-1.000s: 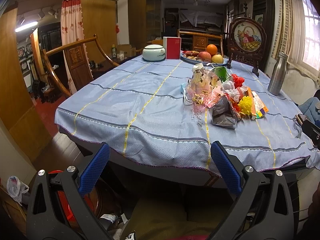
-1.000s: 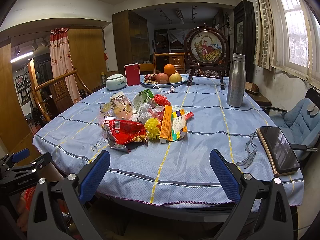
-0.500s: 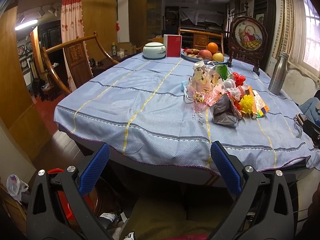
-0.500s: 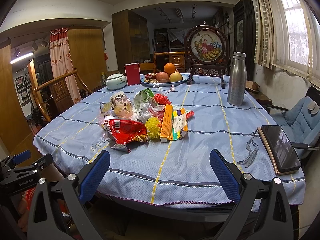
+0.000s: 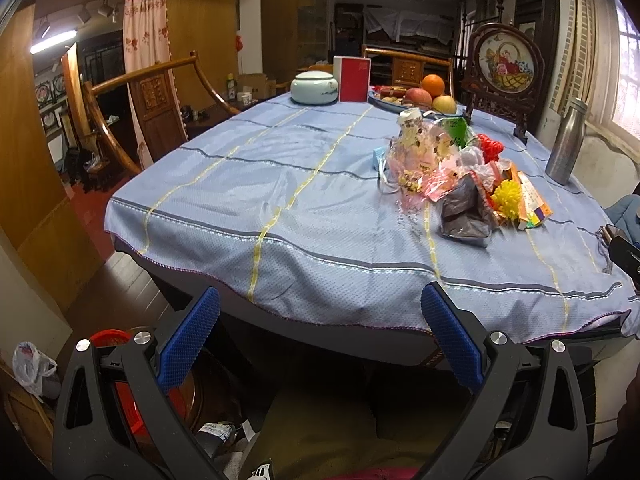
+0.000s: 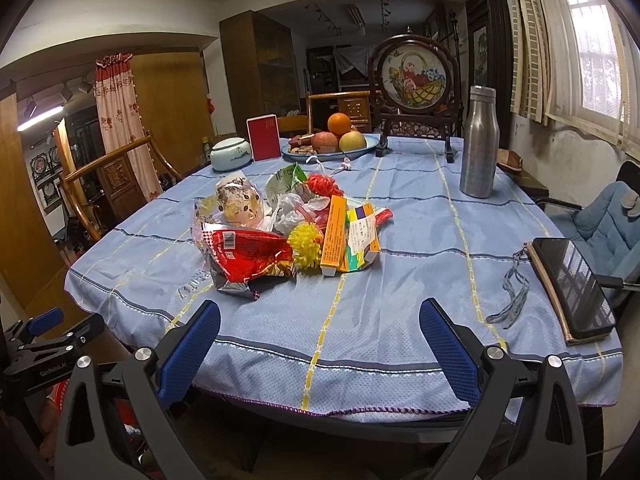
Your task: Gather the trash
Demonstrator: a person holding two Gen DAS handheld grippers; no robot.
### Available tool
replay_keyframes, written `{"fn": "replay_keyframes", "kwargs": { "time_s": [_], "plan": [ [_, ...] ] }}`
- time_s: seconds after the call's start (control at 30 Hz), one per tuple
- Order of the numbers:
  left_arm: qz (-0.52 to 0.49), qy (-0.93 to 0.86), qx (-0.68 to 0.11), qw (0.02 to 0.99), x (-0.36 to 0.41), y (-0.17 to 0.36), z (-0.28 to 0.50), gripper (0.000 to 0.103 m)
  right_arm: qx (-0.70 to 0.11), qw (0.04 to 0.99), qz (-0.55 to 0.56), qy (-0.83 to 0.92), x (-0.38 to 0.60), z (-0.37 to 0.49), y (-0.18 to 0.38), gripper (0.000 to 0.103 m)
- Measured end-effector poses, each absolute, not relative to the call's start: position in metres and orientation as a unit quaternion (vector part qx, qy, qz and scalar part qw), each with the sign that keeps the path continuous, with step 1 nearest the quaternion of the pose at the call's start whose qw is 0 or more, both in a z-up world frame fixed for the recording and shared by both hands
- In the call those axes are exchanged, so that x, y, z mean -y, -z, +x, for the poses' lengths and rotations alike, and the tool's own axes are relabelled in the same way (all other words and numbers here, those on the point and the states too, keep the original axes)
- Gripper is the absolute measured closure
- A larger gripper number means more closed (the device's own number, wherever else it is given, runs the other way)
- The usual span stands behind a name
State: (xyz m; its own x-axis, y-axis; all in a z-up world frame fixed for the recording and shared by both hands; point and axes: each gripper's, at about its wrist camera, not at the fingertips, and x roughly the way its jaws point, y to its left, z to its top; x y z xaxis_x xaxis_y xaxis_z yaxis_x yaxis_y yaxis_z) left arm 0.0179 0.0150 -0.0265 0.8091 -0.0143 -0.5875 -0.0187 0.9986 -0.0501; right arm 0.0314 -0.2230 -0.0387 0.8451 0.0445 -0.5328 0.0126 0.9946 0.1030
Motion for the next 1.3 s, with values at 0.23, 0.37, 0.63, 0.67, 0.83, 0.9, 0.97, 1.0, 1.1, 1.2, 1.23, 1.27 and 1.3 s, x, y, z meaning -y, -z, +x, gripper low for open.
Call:
{"fn": "replay_keyframes", "kwargs": {
  "time_s": [0.23,0.37,0.63,0.67,0.83,0.9,0.97,1.0,1.1,1.2,1.23,1.27,1.3],
  "plan": [
    [-0.036,-0.002,-0.359,0.933,-0.026,0.049,0.041,0.006,-0.304,0.951,0.06,-0.009,0.23,0.063,0.053,0.006],
    [-0.03,-0.004,-0.388,0.921,-0.03,0.06,0.051,0.006,-0.314,0.946,0.074,-0.01,0.238,0.092,0.057,0.006],
    [-0.044,0.017,-0.37,0.928,-0.037,0.063,0.076,0.006,-0.344,0.934,0.093,-0.006,0.249,0.161,0.063,0.006],
    [-0.048,0.024,-0.368,0.928,-0.037,0.062,0.078,0.006,-0.35,0.932,0.096,-0.006,0.25,0.171,0.065,0.006],
    [-0.039,0.058,-0.356,0.932,-0.024,0.058,0.091,0.006,-0.363,0.923,0.124,-0.005,0.265,0.202,0.069,0.006],
    [-0.034,0.072,-0.351,0.933,-0.017,0.056,0.095,0.006,-0.37,0.919,0.135,0.006,0.276,0.214,0.069,0.005],
    [-0.033,0.086,-0.35,0.932,-0.01,0.054,0.099,0.006,-0.389,0.91,0.143,-0.003,0.279,0.227,0.073,0.005],
    [-0.033,0.097,-0.35,0.931,-0.005,0.052,0.102,0.006,-0.397,0.906,0.145,-0.011,0.28,0.234,0.075,0.005],
    [-0.028,0.125,-0.351,0.927,0.007,0.047,0.108,0.006,-0.422,0.896,0.134,-0.019,0.277,0.251,0.083,0.006],
    [-0.018,0.149,-0.347,0.926,0.021,0.042,0.111,0.006,-0.435,0.886,0.157,-0.041,0.282,0.257,0.093,0.031],
    [-0.014,0.157,-0.347,0.924,0.024,0.041,0.111,0.006,-0.431,0.884,0.171,-0.058,0.285,0.256,0.094,0.05],
    [-0.009,0.165,-0.348,0.923,0.028,0.041,0.112,0.006,-0.429,0.883,0.178,-0.066,0.286,0.255,0.095,0.05],
    [-0.004,0.175,-0.35,0.92,0.034,0.041,0.114,0.006,-0.425,0.884,0.184,-0.068,0.288,0.252,0.095,0.051]
  ]
}}
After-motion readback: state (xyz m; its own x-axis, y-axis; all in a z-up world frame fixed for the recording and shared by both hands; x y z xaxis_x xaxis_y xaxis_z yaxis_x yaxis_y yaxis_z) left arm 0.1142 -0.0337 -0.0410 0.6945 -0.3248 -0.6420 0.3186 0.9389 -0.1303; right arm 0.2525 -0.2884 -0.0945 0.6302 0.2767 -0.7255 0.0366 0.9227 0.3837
